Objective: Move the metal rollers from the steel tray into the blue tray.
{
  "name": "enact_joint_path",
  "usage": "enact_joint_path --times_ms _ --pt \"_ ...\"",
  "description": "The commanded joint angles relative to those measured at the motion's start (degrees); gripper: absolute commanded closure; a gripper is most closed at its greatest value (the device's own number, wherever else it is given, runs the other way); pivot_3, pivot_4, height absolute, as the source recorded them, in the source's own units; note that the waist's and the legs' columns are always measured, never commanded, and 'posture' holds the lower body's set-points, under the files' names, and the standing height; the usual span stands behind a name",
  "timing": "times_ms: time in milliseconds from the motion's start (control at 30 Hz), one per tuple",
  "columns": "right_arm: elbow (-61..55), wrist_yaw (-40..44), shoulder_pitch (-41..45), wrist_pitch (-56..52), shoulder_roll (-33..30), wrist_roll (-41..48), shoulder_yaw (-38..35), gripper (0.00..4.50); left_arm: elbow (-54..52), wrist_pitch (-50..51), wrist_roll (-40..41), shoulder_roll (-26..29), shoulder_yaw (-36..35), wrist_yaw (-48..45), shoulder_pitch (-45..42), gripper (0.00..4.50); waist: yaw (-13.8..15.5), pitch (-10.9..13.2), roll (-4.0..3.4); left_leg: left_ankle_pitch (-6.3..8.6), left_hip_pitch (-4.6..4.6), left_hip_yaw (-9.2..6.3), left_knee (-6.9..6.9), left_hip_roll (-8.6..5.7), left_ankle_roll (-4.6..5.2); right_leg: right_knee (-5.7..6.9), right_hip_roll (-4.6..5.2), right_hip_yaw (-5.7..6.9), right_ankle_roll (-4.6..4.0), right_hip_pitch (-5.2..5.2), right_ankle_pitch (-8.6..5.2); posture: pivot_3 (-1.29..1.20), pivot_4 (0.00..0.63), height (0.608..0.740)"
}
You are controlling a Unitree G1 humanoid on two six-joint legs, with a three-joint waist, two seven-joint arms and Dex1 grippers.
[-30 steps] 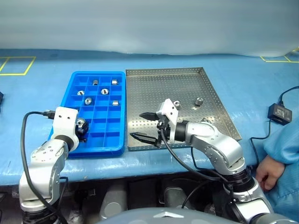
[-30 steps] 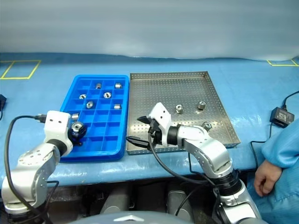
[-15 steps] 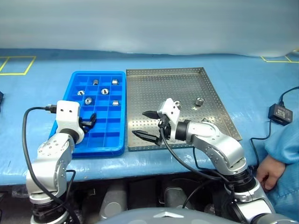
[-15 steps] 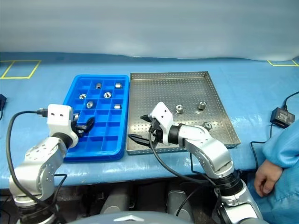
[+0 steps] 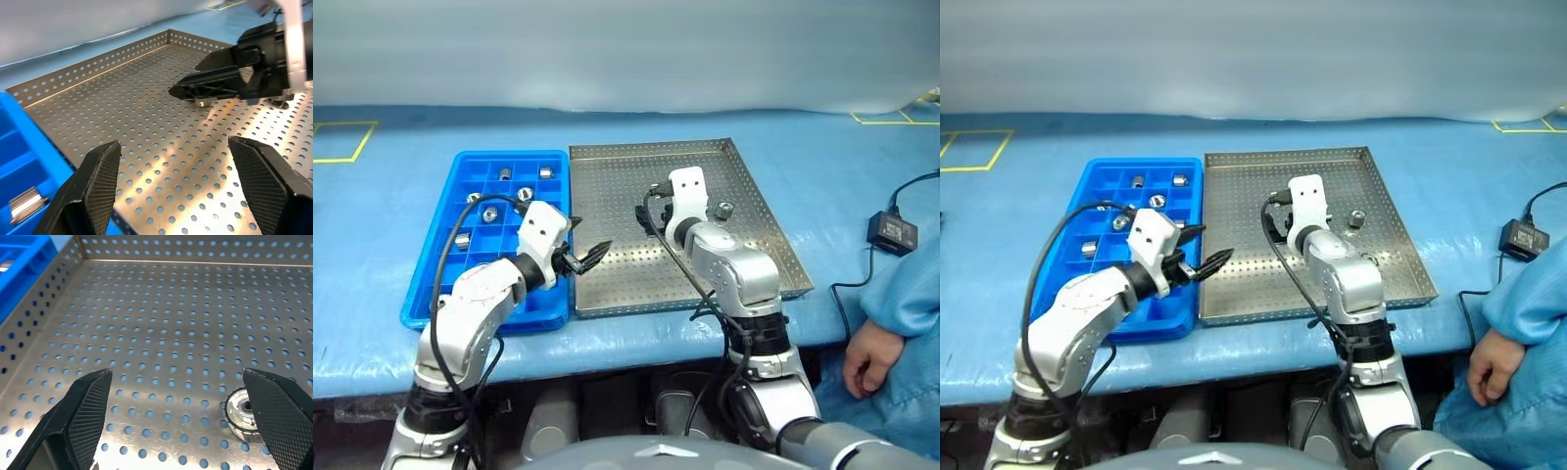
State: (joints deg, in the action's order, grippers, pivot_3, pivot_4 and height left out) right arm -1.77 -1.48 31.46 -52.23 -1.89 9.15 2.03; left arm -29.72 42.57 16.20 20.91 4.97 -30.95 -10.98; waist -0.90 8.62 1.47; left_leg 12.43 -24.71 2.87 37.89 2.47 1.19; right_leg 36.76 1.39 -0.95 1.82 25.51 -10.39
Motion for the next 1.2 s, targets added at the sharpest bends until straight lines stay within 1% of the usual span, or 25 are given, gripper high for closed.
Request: enact_joint_path --times_ms 33,167,400,567,667,767,800,933,1033,1200 --pt "4.34 -3.87 3.09 4.57 0.88 -2.48 -2.56 0.00 0.48 -2.50 0.85 0.01 1.27 -1.21 -1.62 0.68 -0.53 0.00 0.00 0.00 0.00 0.00 -0.01 0.00 0.00 0.00 0.00 0.00 0.01 0.00 0.00 -0.02 0.150 0.740" --pt "9.93 -6.32 4.58 7.76 1.79 -3.51 -4.63 0.00 0.86 -2.94 0.85 0.27 2.05 -1.40 -1.60 0.68 -1.34 0.01 -0.01 0.00 0.05 -0.02 -0.01 0.04 0.00 0.04 -0.06 0.01 0.02 -0.02 0.00 -0.02 0.150 0.740" --pt "15.89 -4.66 5.69 7.96 3.83 -1.37 -7.69 0.00 -0.13 -2.69 0.79 1.58 1.37 -0.71 0.02 0.68 -1.63 0.02 -0.05 -0.01 0.07 -0.08 -0.02 0.10 0.00 0.07 -0.15 0.00 0.02 -0.01 0.00 0.00 0.150 0.740" --pt "20.34 -4.61 6.86 10.70 4.05 -1.62 -8.53 0.00 -0.88 -2.34 0.81 2.25 1.10 0.39 1.14 0.68 -1.47 0.04 -0.07 0.00 0.06 -0.14 -0.01 0.09 0.00 0.05 -0.12 -0.03 0.03 -0.01 0.00 0.01 0.150 0.740" --pt "22.80 -5.23 7.41 12.30 4.12 -1.71 -9.32 0.63 -1.51 -2.23 1.06 2.28 0.96 0.98 1.96 0.64 -1.24 0.04 -0.07 -0.01 0.08 -0.15 0.00 0.08 0.00 0.04 -0.11 -0.03 0.04 -0.03 0.00 0.03 0.150 0.740" --pt "23.54 -5.27 7.56 13.13 3.94 -2.34 -8.87 1.59 -2.35 -2.02 1.25 2.45 0.77 1.66 3.20 0.64 -1.19 0.04 -0.07 -0.01 0.08 -0.14 -0.02 0.08 0.00 0.04 -0.11 -0.03 0.04 -0.03 0.00 0.04 0.150 0.740" --pt "23.65 -4.90 7.53 13.48 3.93 -2.20 -8.84 1.59 -2.56 -1.96 1.23 2.52 0.72 1.88 3.55 0.64 -1.18 0.04 -0.07 -0.01 0.08 -0.15 -0.03 0.08 0.00 0.04 -0.11 -0.04 0.04 -0.02 0.00 0.04 0.150 0.740" --pt "22.73 -4.77 7.03 13.30 4.14 -2.31 -8.47 2.57 -3.15 -1.69 1.51 2.68 0.07 2.75 4.72 0.64 -1.18 0.05 -0.08 -0.01 0.09 -0.17 -0.03 0.09 0.00 0.05 -0.12 -0.04 0.04 -0.02 0.00 0.05 0.150 0.740" --pt "21.28 -4.16 6.38 13.06 4.35 -2.06 -8.06 2.62 -3.52 -1.53 1.65 2.89 -0.38 3.03 5.30 0.64 -1.15 0.05 -0.09 0.00 0.10 -0.18 -0.03 0.10 0.00 0.05 -0.12 -0.03 0.03 -0.02 0.00 0.05 0.150 0.740" --pt "13.87 0.85 3.73 11.37 3.97 -0.97 -4.87 2.62 -5.38 -0.63 2.39 3.72 -2.79 3.94 7.26 0.64 -1.04 0.07 -0.12 0.00 0.08 -0.20 -0.09 0.08 0.00 0.02 -0.10 -0.04 0.03 0.01 -0.01 0.06 0.150 0.740"
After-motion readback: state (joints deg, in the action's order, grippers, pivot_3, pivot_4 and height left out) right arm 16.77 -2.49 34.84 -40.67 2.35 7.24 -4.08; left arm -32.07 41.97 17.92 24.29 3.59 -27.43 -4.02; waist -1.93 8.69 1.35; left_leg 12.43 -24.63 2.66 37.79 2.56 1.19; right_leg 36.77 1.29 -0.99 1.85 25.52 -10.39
